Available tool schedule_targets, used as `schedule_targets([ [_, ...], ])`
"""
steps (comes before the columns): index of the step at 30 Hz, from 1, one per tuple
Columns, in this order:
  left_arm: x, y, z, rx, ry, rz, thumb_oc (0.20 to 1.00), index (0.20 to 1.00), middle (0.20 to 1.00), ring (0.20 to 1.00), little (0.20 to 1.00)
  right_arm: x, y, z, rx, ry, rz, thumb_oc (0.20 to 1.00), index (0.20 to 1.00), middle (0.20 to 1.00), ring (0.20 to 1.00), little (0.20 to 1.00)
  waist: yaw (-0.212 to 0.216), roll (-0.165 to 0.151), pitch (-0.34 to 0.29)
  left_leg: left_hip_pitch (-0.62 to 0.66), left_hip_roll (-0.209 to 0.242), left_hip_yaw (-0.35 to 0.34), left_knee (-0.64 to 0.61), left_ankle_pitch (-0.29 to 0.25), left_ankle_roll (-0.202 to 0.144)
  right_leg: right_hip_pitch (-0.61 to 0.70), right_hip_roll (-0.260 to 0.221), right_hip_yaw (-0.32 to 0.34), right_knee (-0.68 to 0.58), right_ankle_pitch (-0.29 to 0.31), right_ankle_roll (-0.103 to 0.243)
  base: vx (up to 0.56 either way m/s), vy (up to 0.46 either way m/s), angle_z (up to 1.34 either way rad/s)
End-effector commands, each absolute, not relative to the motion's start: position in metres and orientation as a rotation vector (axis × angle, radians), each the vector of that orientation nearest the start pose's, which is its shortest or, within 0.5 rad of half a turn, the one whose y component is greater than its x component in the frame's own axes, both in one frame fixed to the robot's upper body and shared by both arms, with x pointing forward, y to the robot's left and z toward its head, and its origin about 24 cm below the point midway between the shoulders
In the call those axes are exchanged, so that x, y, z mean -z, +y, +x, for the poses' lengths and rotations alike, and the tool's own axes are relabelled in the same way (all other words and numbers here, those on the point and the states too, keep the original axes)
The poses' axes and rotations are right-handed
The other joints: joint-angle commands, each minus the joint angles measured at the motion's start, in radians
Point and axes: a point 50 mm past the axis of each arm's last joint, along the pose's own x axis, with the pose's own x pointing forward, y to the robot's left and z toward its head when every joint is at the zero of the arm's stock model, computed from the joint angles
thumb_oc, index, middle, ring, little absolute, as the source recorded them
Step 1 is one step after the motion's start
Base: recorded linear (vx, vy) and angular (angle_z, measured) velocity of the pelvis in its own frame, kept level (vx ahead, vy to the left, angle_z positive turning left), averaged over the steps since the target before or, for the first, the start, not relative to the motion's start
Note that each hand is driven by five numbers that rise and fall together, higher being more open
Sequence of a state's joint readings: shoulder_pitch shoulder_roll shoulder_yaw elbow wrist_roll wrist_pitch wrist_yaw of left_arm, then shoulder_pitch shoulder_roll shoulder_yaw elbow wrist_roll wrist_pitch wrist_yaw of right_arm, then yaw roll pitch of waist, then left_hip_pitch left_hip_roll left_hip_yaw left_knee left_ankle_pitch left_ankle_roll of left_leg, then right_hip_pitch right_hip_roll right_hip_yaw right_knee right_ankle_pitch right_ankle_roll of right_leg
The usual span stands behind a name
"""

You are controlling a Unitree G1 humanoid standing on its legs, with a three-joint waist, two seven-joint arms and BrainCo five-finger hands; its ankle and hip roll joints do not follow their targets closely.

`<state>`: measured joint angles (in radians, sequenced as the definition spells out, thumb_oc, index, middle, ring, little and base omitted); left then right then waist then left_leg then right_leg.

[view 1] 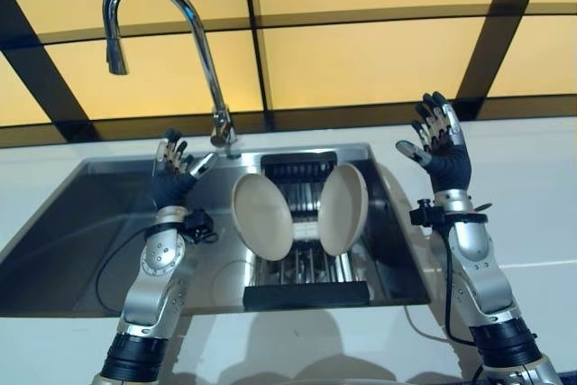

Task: Pick up plates and place into dishwasher.

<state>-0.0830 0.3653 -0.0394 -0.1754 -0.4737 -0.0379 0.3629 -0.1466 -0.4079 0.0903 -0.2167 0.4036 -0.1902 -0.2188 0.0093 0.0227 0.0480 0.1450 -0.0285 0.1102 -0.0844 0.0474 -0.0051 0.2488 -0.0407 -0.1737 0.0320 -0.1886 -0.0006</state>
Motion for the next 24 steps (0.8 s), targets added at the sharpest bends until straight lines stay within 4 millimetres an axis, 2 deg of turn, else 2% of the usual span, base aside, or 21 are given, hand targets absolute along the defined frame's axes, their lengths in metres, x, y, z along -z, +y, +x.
schedule_targets([
  [1, -0.124, 0.213, 0.268, -0.218, -0.31, -0.151, 1.0, 1.0, 1.0, 1.0, 1.0, -0.161, -0.189, 0.259, 0.008, -0.567, 0.046, 1.0, 1.0, 1.0, 1.0, 1.0, -0.005, 0.001, -0.029, 0.019, 0.066, -0.009, 0.06, -0.139, -0.029, -0.094, -0.026, -0.008, -0.086, 0.126, 0.07, 0.0, 0.0, 0.0],
  [7, -0.126, 0.215, 0.267, -0.22, -0.337, -0.093, 1.0, 1.0, 1.0, 1.0, 1.0, -0.158, -0.191, 0.259, 0.007, -0.562, 0.045, 1.0, 1.0, 1.0, 1.0, 1.0, -0.004, 0.001, -0.031, 0.022, 0.064, -0.007, 0.058, -0.141, -0.027, -0.094, -0.028, -0.007, -0.087, 0.127, 0.072, 0.0, 0.0, 0.0],
  [11, -0.125, 0.22, 0.269, -0.227, -0.325, 0.016, 1.0, 1.0, 1.0, 1.0, 1.0, -0.159, -0.191, 0.259, 0.007, -0.56, 0.043, 1.0, 1.0, 1.0, 1.0, 1.0, -0.007, 0.003, -0.03, 0.024, 0.063, -0.003, 0.056, -0.14, -0.027, -0.097, -0.028, -0.005, -0.086, 0.13, 0.074, 0.0, 0.0, 0.0],
  [24, -0.124, 0.272, 0.277, -0.355, -0.305, 0.696, 1.0, 1.0, 1.0, 1.0, 1.0, -0.159, -0.202, 0.262, -0.004, -0.535, 0.022, 1.0, 1.0, 1.0, 1.0, 1.0, -0.031, 0.019, -0.04, 0.028, 0.059, 0.024, 0.052, -0.136, -0.027, -0.1, -0.032, 0.011, -0.092, 0.136, 0.08, 0.01, 0.018, -0.02],
])
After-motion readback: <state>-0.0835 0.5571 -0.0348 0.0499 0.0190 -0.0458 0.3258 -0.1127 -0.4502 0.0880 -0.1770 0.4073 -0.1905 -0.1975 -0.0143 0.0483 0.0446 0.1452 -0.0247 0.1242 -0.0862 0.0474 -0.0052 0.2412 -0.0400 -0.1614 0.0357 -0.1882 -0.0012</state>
